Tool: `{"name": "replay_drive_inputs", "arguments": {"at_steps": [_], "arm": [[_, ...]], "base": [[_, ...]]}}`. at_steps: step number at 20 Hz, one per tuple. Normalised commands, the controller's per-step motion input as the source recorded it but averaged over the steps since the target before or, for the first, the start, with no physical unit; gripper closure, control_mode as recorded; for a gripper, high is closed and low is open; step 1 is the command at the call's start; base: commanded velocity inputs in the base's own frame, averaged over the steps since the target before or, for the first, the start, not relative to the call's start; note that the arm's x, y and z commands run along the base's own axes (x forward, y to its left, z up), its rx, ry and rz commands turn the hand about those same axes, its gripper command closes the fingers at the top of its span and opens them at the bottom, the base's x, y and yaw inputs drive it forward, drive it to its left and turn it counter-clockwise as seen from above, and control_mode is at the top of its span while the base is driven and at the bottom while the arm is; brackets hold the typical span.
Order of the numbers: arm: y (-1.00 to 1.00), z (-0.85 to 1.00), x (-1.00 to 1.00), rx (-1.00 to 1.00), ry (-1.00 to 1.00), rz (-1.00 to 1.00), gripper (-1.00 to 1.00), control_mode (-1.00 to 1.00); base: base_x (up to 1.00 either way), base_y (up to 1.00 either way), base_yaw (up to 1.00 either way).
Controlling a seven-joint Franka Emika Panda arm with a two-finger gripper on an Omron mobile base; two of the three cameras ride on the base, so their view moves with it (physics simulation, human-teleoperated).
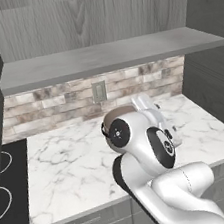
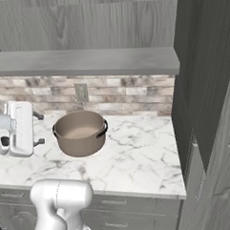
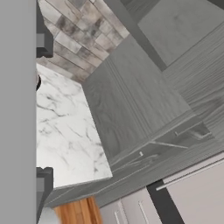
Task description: Pick the kettle from the cabinet and place it on a stove burner. Then pick the pot from the counter and place it on another stove burner. Finally, turn both burners on.
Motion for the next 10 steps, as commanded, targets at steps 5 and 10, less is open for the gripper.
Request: {"name": "replay_drive_inputs", "arguments": {"at_steps": [5, 10], "arm": [[0.0, -0.2, 0.18, 0.0, 0.0, 0.0, -1.0, -1.0], [0.07, -0.22, 0.43, 0.0, 0.03, 0.0, -1.0, -1.0]], "base": [[0.0, 0.0, 0.0], [0.0, 0.0, 0.0]]}}
